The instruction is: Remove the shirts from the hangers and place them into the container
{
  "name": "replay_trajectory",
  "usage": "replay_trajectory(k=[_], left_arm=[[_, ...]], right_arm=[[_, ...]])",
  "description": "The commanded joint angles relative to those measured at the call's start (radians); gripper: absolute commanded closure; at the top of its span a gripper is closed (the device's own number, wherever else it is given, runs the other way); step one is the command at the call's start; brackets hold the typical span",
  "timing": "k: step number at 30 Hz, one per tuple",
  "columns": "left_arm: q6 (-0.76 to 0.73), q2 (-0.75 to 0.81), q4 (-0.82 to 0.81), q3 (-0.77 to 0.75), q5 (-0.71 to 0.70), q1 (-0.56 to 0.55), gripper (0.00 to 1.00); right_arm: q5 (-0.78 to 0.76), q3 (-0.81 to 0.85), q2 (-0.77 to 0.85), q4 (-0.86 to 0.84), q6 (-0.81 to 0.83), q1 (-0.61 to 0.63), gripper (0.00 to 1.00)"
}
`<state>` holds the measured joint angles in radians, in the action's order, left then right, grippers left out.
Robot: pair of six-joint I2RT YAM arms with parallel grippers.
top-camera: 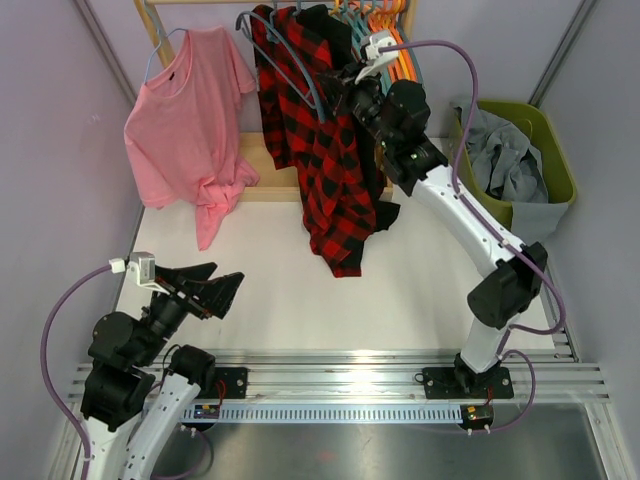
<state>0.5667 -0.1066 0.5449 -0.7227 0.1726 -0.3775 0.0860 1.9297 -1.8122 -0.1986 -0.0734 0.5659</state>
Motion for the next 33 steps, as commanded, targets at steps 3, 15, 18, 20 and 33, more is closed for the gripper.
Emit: replay_trajectory(k=[3,15,18,20,33], left_arm=[[-0.019,0.007,-0.014,-0.037,-0.009,0.0,0.01],[-0.014,-0.041,-0.053,-0.044,0.024,0.0,0.01],[-0.011,-0.057,-0.069,-0.044,0.028,0.0,0.01],[-0.01,-0.076,-0.085,-0.046,0.028,0.0,0.01],[-0.162,-0.186,-0.118,-0.162,0.074,0.0,0.01]], right_arm=[[-0.039,-0.13,0.275,-0.225,0.156,0.124,1.0],[-0.543,-0.262,0.568,0.483,0.167,0.281,1.0],[-0.54,-0.256,0.623,0.724,0.078,0.287,1.0],[-0.424,-0.247,0.648,0.913,0.026,0.287,1.0],[0.46,-0.377,0.751,1.275,-0.077,0.287,1.0]])
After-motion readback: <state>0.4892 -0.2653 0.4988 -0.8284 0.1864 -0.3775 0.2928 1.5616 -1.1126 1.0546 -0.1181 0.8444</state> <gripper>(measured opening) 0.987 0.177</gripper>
